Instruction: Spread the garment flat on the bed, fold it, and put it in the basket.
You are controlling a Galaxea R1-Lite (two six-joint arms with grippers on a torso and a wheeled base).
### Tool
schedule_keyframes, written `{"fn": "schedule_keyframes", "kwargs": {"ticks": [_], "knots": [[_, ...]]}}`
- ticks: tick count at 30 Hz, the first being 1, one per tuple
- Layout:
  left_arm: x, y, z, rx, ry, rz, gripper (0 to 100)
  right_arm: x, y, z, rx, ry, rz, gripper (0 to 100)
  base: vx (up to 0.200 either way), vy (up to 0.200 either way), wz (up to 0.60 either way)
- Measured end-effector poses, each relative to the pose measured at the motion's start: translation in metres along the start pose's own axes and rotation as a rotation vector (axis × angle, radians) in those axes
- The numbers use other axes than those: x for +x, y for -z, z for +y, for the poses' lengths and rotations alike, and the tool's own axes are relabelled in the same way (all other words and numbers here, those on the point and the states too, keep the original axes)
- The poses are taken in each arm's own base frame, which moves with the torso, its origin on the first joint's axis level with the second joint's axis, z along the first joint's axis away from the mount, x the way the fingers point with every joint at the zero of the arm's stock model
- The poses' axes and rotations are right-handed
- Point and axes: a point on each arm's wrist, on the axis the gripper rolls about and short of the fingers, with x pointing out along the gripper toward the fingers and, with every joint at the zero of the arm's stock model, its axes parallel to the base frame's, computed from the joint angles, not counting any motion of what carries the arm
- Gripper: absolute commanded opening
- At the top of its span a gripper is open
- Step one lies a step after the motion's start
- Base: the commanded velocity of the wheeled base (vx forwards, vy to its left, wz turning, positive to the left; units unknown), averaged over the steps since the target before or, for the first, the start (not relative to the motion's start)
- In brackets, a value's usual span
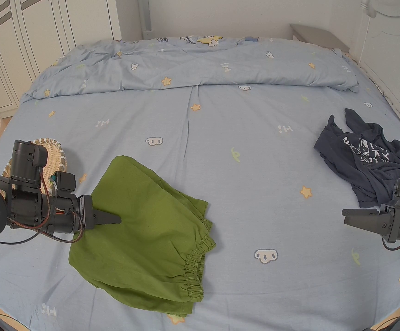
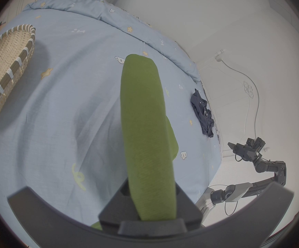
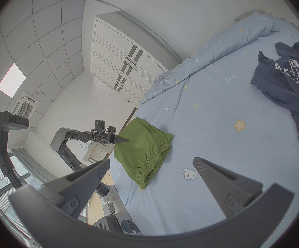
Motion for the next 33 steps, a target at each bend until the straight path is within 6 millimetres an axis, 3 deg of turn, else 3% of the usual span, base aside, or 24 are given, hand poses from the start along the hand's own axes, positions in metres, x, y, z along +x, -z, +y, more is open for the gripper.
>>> {"fn": "schedule_keyframes", "kwargs": {"ticks": [3, 27, 33], "knots": [[-0.0002, -0.0006, -0.0002, 0.000, 0.001, -0.002, 0, 0.0000, 0.0000, 0.0000, 0.001, 0.000, 0.000, 100, 0.000, 0.000, 0.00], [0.0005, -0.0009, -0.0003, -0.001, 0.002, 0.000, 0, 0.0002, 0.0003, 0.0001, 0.000, -0.002, 0.001, 100, 0.000, 0.200, 0.00], [0.0030, 0.0015, -0.0022, 0.002, 0.009, 0.013, 0, 0.0003, 0.0003, 0.0002, 0.000, -0.003, 0.002, 100, 0.000, 0.000, 0.00]]}}
